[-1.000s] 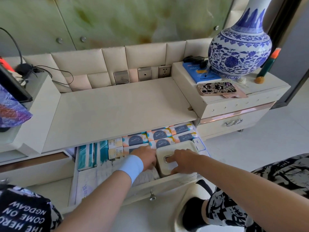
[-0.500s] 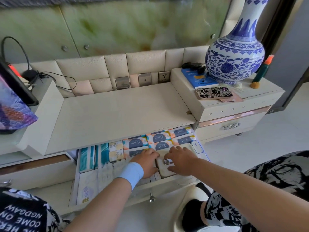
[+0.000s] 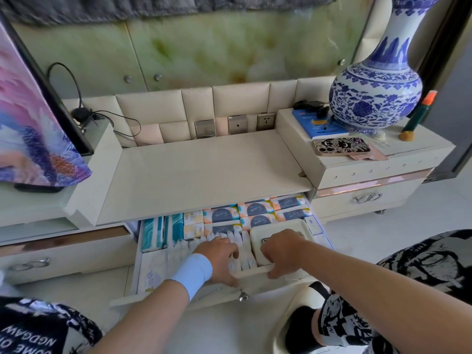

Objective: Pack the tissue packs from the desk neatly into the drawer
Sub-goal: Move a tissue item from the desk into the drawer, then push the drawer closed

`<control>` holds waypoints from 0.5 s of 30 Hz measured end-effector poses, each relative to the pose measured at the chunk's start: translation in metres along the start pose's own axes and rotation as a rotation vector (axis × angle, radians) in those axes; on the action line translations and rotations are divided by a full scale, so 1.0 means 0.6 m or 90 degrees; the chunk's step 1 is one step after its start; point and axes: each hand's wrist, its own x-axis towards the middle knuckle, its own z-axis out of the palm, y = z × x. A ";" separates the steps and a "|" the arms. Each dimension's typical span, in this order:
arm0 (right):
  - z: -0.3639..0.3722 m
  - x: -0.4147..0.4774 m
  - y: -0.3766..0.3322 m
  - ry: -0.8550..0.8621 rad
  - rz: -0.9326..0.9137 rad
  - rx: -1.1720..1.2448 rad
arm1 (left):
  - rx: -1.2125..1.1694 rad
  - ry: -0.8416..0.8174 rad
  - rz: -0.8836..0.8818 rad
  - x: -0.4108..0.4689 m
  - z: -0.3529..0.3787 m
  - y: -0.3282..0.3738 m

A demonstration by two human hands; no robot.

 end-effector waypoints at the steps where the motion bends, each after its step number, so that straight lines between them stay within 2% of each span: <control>1: -0.003 0.002 0.001 0.002 0.007 -0.003 | 0.001 0.016 -0.001 0.000 0.000 -0.002; 6: 0.001 0.008 0.012 0.106 0.100 0.019 | -0.082 0.086 -0.049 0.002 -0.004 -0.012; 11: 0.025 0.018 -0.004 0.208 0.273 0.140 | -0.238 0.165 -0.128 -0.005 -0.011 -0.015; 13: 0.032 0.020 -0.011 0.191 0.335 0.209 | -0.358 0.139 -0.180 -0.013 -0.016 -0.013; 15: 0.038 0.020 -0.015 0.128 0.405 0.382 | -0.531 0.038 -0.249 -0.017 -0.020 -0.014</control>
